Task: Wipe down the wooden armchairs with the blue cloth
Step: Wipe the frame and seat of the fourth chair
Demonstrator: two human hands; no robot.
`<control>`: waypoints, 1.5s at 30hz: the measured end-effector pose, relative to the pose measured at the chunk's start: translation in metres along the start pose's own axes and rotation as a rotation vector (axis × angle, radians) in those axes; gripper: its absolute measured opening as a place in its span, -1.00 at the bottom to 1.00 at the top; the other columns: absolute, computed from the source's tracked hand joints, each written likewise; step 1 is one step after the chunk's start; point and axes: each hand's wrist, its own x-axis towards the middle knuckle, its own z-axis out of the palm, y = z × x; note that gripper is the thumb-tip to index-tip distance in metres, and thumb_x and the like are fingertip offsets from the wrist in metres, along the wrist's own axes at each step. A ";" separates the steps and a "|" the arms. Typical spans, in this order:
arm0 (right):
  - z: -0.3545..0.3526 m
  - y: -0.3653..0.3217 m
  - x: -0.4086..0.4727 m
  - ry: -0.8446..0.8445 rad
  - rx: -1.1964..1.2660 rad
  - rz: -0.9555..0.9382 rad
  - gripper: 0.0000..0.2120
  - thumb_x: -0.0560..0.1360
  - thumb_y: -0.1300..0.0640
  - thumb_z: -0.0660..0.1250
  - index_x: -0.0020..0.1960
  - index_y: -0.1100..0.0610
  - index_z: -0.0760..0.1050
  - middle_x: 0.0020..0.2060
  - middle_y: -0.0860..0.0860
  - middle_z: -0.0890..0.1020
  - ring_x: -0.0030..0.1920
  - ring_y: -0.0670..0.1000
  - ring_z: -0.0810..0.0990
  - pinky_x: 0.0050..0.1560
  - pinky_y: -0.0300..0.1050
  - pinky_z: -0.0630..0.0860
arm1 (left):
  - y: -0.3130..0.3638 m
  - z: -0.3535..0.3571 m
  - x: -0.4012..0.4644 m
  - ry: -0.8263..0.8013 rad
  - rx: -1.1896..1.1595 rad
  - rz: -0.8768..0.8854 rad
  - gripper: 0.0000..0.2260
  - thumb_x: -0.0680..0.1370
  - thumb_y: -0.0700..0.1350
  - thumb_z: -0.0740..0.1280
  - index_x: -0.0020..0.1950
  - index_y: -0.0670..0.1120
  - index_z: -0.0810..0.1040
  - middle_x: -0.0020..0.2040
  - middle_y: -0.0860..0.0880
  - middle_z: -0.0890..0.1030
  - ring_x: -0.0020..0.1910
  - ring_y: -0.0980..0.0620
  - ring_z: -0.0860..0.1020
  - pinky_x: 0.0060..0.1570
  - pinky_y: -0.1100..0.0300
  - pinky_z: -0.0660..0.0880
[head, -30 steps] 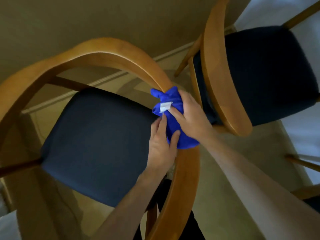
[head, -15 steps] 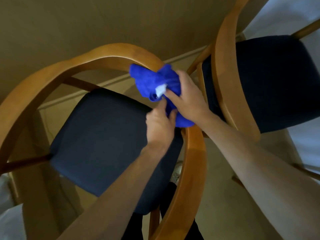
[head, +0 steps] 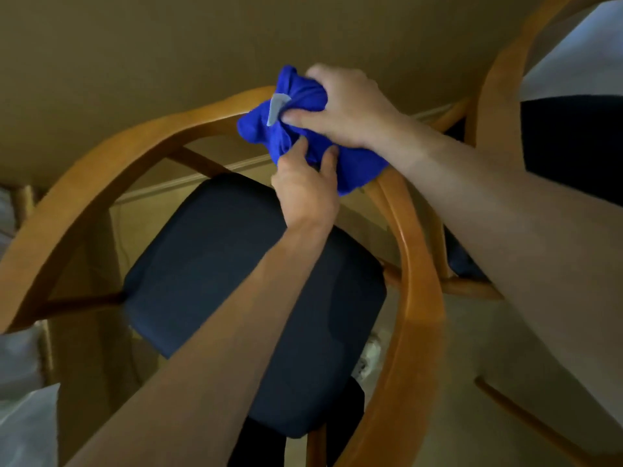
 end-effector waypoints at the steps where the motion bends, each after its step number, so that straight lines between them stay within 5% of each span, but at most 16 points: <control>1: -0.001 0.001 -0.002 0.009 0.047 0.008 -0.47 0.37 -0.33 0.38 0.16 0.01 0.51 -0.06 -0.13 0.61 -0.05 -0.08 0.58 -0.03 -0.14 0.48 | 0.001 0.001 -0.002 -0.015 -0.011 -0.018 -0.81 0.56 -0.10 0.34 -0.15 -0.19 0.48 -0.34 -0.01 0.54 -0.36 0.09 0.49 -0.28 0.24 0.44; 6: 0.007 0.036 -0.096 0.098 0.329 0.177 -0.39 0.40 -0.19 0.48 0.36 -0.02 0.40 0.13 -0.19 0.57 0.10 -0.26 0.54 0.09 -0.40 0.44 | -0.010 0.036 -0.070 -0.188 0.001 -0.067 -0.93 0.58 -0.13 0.29 -0.01 -0.12 0.49 -0.22 -0.07 0.60 -0.25 -0.08 0.56 -0.16 0.06 0.49; 10: 0.021 0.051 -0.148 0.055 0.293 0.272 -0.42 0.50 -0.01 0.43 0.42 0.11 0.31 0.19 -0.06 0.55 0.17 -0.10 0.55 0.21 -0.09 0.49 | -0.024 0.036 -0.106 -0.341 -0.046 -0.113 -0.92 0.58 -0.15 0.30 0.06 -0.09 0.52 -0.24 -0.01 0.58 -0.27 0.01 0.55 -0.20 0.14 0.49; 14: 0.007 0.023 -0.081 0.082 0.155 0.126 -0.43 0.52 -0.10 0.39 0.41 0.13 0.33 0.23 0.01 0.53 0.19 -0.05 0.52 0.15 -0.23 0.42 | -0.009 0.021 -0.057 -0.138 -0.068 -0.030 -0.95 0.55 -0.18 0.33 0.00 -0.11 0.52 -0.29 0.04 0.56 -0.36 0.15 0.50 -0.26 0.28 0.49; 16: 0.004 0.005 -0.026 0.033 -0.010 0.005 -0.44 0.49 -0.19 0.36 0.35 0.10 0.38 0.21 0.00 0.54 0.19 0.01 0.52 0.10 -0.15 0.41 | 0.001 0.011 -0.022 0.003 -0.098 -0.060 -0.97 0.54 -0.16 0.35 -0.04 -0.09 0.53 -0.30 0.09 0.56 -0.36 0.19 0.51 -0.31 0.44 0.40; 19: 0.009 -0.018 0.024 -0.060 -0.179 -0.036 -0.46 0.44 -0.31 0.32 0.25 0.03 0.42 0.04 -0.10 0.56 0.05 0.02 0.55 -0.04 -0.09 0.38 | 0.004 0.001 0.010 0.078 -0.133 -0.155 -0.91 0.55 -0.11 0.34 -0.09 -0.12 0.53 -0.30 0.07 0.57 -0.31 0.15 0.52 -0.31 0.38 0.38; 24: 0.008 0.009 -0.022 0.075 0.024 0.050 -0.42 0.41 -0.32 0.35 0.28 0.00 0.41 0.13 -0.12 0.56 0.10 -0.07 0.55 0.04 -0.13 0.43 | 0.001 0.021 -0.020 -0.007 -0.087 -0.118 -0.88 0.57 -0.16 0.30 0.09 -0.12 0.53 -0.25 -0.02 0.59 -0.31 0.10 0.56 -0.23 0.22 0.52; 30: 0.029 0.052 -0.146 0.113 0.331 0.345 -0.45 0.50 -0.07 0.40 0.41 0.02 0.30 0.18 -0.12 0.53 0.09 -0.22 0.52 0.05 -0.45 0.41 | -0.020 0.043 -0.108 -0.283 -0.093 -0.151 -0.69 0.56 -0.21 0.29 0.29 0.01 0.51 -0.20 0.02 0.61 -0.24 0.05 0.57 -0.12 0.08 0.55; 33: 0.024 0.041 -0.123 0.133 0.277 0.306 -0.47 0.50 -0.09 0.40 0.37 0.07 0.34 0.16 -0.09 0.54 0.10 -0.16 0.52 0.11 -0.28 0.44 | -0.021 0.032 -0.087 -0.235 -0.123 -0.063 -0.73 0.53 -0.22 0.35 0.22 -0.04 0.53 -0.21 0.02 0.60 -0.24 0.08 0.57 -0.14 0.12 0.55; 38: 0.006 0.012 -0.032 0.086 0.079 0.127 -0.47 0.46 -0.27 0.35 0.28 0.03 0.41 0.12 -0.11 0.57 0.11 -0.04 0.56 0.08 -0.07 0.46 | 0.000 0.016 -0.023 -0.026 -0.255 -0.090 -0.58 0.54 -0.14 0.38 0.38 0.03 0.42 0.02 0.09 0.64 -0.01 0.20 0.61 0.04 0.21 0.58; 45: 0.016 0.047 -0.108 0.121 0.342 0.223 -0.46 0.50 -0.16 0.39 0.38 0.04 0.36 0.19 -0.10 0.53 0.12 -0.17 0.52 0.08 -0.27 0.43 | -0.012 0.041 -0.079 -0.171 -0.085 -0.014 -0.56 0.56 -0.23 0.30 0.40 0.08 0.40 -0.09 0.06 0.59 -0.14 0.14 0.56 -0.06 0.20 0.54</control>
